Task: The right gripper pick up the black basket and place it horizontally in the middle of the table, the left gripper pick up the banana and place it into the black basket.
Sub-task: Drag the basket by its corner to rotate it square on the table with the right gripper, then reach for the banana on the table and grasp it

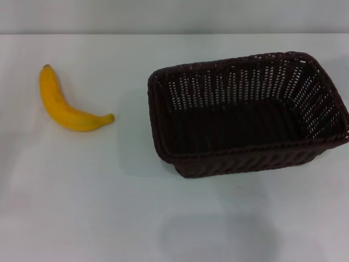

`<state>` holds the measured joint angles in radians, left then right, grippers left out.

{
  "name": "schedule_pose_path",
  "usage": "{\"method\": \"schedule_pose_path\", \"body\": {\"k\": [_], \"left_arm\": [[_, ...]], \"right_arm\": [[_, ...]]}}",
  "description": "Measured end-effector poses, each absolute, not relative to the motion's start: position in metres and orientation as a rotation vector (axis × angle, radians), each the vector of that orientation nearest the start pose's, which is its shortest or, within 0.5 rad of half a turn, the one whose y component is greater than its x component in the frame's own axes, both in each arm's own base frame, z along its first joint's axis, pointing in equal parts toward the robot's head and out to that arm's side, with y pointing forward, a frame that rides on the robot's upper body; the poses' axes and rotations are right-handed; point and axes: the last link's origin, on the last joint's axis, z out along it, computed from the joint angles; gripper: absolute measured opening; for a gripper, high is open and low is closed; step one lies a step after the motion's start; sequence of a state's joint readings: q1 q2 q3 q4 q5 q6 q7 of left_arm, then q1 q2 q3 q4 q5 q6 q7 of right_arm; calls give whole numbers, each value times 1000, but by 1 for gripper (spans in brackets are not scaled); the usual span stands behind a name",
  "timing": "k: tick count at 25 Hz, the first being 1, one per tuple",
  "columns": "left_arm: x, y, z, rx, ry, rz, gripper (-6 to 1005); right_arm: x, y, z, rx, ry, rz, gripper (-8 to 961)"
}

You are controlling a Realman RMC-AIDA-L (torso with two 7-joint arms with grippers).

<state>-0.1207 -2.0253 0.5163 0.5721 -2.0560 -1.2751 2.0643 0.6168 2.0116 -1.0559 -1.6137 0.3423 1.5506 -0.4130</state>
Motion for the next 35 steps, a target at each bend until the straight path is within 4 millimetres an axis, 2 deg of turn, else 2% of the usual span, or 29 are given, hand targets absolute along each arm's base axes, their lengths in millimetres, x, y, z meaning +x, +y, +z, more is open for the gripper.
{"method": "schedule_pose_path", "body": {"k": [3, 6, 12, 17, 20, 23, 25, 26, 28, 31, 35], "left_arm": [[-404, 264, 156, -1529, -868, -880, 875], [-390, 282, 169, -1613, -998, -854, 875], [-357, 314, 193, -1722, -1175, -673, 875], [-334, 338, 201, -1778, -1352, -488, 874], [-317, 360, 202, -1809, -1469, -358, 874], [-297, 383, 194, -1846, -1537, -195, 874], [-286, 395, 188, -1867, -1558, -115, 874], [-286, 395, 188, -1867, -1558, -115, 874], [-265, 415, 170, -1915, -1600, 14, 874], [-254, 425, 150, -1946, -1659, 80, 874], [-248, 428, 128, -1959, -1761, 94, 874]], "right_arm": [[203, 389, 145, -2003, 873, -128, 315], [226, 384, 156, -1969, 737, -16, 315], [275, 376, 159, -1910, 639, 163, 317], [298, 379, 154, -1890, 593, 232, 503], [315, 376, 154, -1844, 592, 269, 618], [329, 371, 156, -1815, 603, 267, 733], [337, 370, 154, -1807, 601, 258, 767], [342, 369, 152, -1801, 601, 254, 784], [350, 367, 149, -1790, 603, 246, 817], [359, 364, 141, -1786, 583, 236, 868], [365, 361, 133, -1792, 529, 245, 821]]}}
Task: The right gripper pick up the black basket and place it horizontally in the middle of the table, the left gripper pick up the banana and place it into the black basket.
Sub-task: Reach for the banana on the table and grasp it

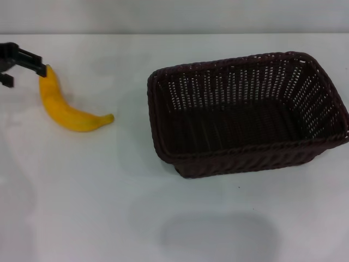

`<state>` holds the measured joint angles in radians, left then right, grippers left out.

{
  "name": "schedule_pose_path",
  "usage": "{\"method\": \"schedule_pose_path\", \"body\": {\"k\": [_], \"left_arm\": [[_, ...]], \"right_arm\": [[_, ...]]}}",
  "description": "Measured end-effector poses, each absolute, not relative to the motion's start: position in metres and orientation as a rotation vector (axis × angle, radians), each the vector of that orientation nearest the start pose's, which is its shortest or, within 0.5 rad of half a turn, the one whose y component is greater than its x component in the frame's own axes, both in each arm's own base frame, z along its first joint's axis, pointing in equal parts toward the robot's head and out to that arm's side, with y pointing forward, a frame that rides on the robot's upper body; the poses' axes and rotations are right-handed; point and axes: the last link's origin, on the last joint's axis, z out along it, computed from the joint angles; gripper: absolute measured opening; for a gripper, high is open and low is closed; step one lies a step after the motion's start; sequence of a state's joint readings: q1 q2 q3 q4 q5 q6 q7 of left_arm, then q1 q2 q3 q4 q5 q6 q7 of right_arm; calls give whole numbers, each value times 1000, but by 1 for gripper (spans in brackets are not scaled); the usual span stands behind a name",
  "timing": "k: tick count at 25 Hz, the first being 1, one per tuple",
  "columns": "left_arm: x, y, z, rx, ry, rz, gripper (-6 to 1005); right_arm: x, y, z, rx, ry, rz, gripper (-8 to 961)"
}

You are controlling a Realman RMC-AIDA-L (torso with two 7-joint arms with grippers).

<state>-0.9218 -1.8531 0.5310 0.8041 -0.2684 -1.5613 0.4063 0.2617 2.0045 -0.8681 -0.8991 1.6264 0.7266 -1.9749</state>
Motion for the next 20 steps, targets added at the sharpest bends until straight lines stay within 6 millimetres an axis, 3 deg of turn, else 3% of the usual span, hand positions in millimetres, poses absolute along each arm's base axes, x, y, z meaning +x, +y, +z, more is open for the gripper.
{"method": "schedule_pose_path", "body": {"k": [12, 20], "left_arm": [[-256, 419, 110, -1745, -2055, 138, 875], [-290, 410, 94, -1616, -2099, 87, 875]], "right_arm": [[380, 344, 127, -1762, 392, 264, 423], [386, 340, 121, -1771, 396, 241, 424]]}}
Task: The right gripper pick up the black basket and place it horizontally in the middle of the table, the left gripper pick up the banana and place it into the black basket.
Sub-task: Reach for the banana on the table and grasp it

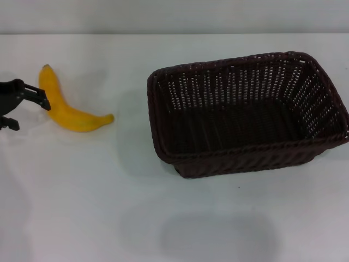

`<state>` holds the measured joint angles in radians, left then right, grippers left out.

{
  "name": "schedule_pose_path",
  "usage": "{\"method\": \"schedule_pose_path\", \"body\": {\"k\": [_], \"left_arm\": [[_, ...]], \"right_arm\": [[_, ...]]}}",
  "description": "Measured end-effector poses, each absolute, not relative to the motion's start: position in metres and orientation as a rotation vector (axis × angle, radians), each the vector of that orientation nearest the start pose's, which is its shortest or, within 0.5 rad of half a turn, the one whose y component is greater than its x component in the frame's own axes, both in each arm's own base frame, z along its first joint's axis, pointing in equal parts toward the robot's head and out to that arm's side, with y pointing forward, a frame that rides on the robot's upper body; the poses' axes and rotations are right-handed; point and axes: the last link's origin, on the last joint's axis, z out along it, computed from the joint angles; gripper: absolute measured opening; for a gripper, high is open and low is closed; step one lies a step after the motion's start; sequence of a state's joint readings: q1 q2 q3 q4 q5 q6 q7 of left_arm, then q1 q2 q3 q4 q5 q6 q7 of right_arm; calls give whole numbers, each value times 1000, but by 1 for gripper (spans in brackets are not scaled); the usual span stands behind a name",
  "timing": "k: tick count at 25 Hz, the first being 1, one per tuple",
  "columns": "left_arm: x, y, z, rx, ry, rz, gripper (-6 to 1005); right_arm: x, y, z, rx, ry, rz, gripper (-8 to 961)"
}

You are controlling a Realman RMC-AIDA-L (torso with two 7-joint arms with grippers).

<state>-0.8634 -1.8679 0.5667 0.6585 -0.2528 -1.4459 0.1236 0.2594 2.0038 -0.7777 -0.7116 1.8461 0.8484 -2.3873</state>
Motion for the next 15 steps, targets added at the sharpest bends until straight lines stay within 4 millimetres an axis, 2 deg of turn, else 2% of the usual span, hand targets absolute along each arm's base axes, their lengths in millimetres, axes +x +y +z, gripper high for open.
{"method": "schedule_pose_path", "body": {"k": [6, 15], "left_arm": [[-298, 415, 95, 2239, 2897, 96, 875], [-308, 419, 91, 2304, 2924, 97, 874]], "right_arm": [[390, 336, 121, -1766, 407, 230, 424], [392, 336, 116, -1775, 414, 223, 423]]}}
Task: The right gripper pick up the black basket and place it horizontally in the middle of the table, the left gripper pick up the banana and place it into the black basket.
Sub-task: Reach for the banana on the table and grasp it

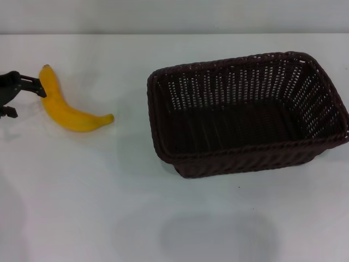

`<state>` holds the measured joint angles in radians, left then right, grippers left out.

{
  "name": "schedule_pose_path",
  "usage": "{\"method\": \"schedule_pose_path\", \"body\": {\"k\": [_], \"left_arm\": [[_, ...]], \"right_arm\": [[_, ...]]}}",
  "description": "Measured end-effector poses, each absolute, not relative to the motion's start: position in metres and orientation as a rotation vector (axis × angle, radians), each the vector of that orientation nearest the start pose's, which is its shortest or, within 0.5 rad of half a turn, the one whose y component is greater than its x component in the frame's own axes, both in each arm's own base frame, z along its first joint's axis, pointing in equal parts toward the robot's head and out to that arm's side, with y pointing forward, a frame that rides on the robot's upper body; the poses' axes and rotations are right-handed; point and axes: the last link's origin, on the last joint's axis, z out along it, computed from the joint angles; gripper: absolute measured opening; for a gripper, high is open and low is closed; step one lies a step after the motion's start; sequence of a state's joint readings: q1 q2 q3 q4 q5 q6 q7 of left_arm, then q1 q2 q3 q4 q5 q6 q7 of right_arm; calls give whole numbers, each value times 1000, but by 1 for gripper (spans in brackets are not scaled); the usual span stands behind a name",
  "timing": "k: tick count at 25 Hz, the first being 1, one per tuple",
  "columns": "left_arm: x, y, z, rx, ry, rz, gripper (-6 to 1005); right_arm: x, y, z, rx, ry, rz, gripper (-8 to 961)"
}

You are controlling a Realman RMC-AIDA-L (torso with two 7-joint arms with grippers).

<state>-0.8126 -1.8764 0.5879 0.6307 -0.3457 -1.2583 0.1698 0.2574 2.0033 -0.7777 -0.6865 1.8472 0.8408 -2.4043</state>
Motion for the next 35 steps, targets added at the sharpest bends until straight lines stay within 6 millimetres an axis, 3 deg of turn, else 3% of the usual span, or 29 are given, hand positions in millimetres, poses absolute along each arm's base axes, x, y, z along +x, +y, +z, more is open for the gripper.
{"method": "schedule_pose_path", "body": {"k": [5, 13, 22, 35], "left_arm": [[-309, 424, 87, -1585, -1981, -74, 874], [-295, 438, 81, -1621, -1951, -83, 875], [-285, 440, 65, -1625, -1973, 20, 875], [-292, 432, 58, -1604, -2019, 56, 875]], "right_arm": [[394, 337, 113, -1778, 418, 210, 422], [395, 342, 108, -1780, 421, 184, 421], [393, 344, 103, -1789, 410, 178, 420], [392, 345, 100, -1797, 395, 177, 419]]}}
